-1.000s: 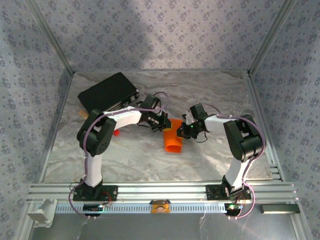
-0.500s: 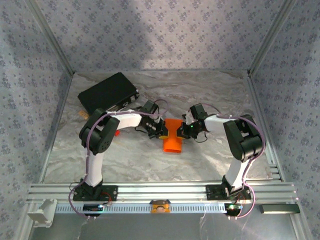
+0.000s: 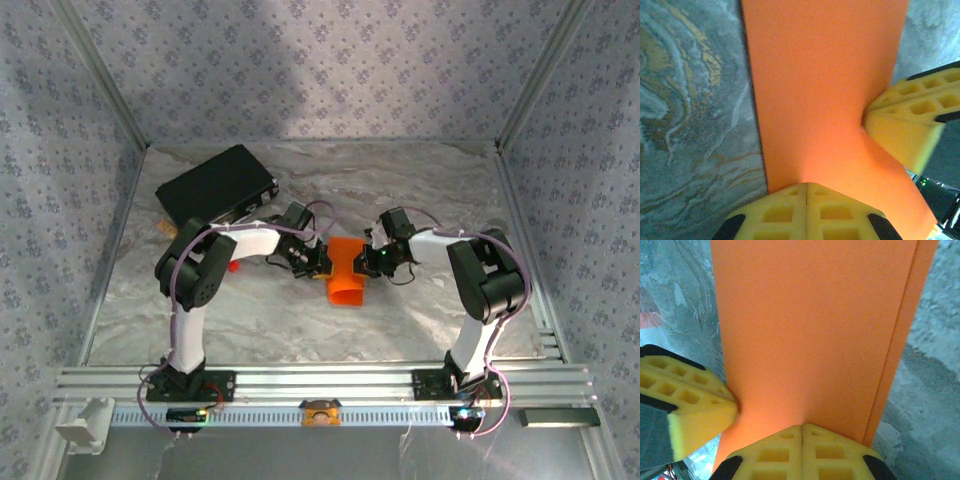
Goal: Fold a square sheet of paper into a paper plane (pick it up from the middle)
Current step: First fold the square sheet of paper in half at the center of the table.
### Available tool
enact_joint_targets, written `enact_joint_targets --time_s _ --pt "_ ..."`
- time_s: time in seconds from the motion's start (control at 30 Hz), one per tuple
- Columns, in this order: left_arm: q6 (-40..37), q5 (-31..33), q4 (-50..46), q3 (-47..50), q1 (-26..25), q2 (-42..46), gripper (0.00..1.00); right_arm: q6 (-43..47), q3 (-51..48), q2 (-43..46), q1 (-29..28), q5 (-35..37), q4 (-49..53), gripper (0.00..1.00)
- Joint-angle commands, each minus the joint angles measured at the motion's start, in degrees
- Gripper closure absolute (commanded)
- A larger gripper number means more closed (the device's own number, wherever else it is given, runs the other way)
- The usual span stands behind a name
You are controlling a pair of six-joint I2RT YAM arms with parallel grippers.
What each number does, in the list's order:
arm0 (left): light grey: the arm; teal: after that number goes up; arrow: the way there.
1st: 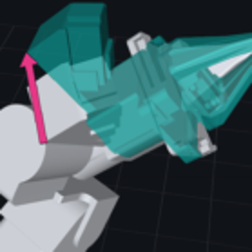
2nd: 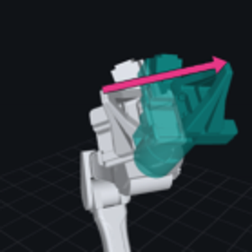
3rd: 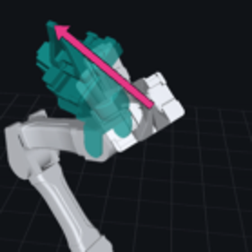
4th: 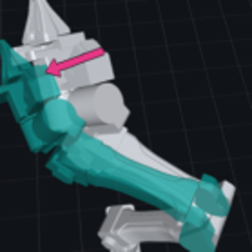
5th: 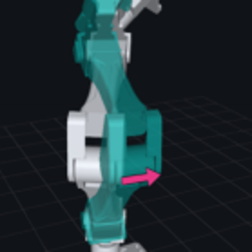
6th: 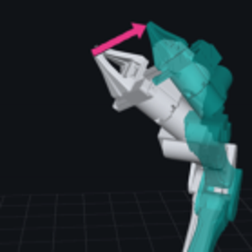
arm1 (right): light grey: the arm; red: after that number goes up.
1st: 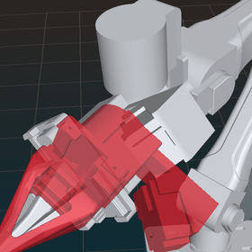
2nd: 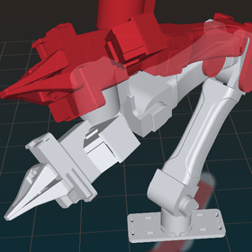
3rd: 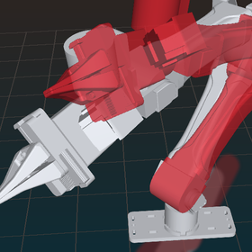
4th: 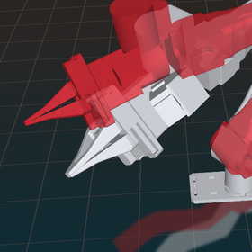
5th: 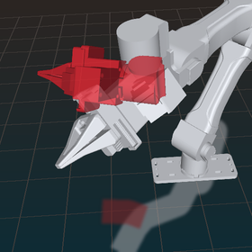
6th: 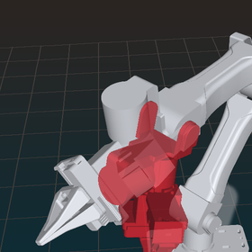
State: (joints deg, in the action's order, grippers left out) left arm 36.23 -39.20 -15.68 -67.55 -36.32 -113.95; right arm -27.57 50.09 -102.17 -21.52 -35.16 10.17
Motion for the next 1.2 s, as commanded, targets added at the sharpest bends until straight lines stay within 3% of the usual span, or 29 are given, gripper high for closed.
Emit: enact_joint_targets --time_s 0.0,0.2,0.47,0.7,1.0,1.17 --pt "1.89 -1.99 0.72 0.38 0.06 3.82 1.00 0.59 -1.08 -1.98 -0.37 4.66 5.91 1.00" --pt "4.08 -6.04 4.74 2.28 -1.02 2.52 1.00 0.59 -1.07 -1.90 -0.43 4.75 6.00 1.00" --pt "2.54 -4.86 5.91 7.78 -0.92 1.00 1.00 0.66 -1.04 -2.16 -0.42 4.79 5.97 1.00" --pt "-0.32 1.31 3.84 11.11 -0.62 1.41 1.00 0.61 -1.05 -2.20 -0.38 4.75 5.84 1.00" --pt "6.56 1.45 7.90 9.89 -2.03 9.52 1.00 0.69 -1.08 -1.91 -0.37 4.83 6.07 1.00" --pt "8.68 -3.25 12.17 10.62 -2.46 8.46 1.00 0.60 -0.96 -1.81 -0.48 4.92 6.22 1.00"
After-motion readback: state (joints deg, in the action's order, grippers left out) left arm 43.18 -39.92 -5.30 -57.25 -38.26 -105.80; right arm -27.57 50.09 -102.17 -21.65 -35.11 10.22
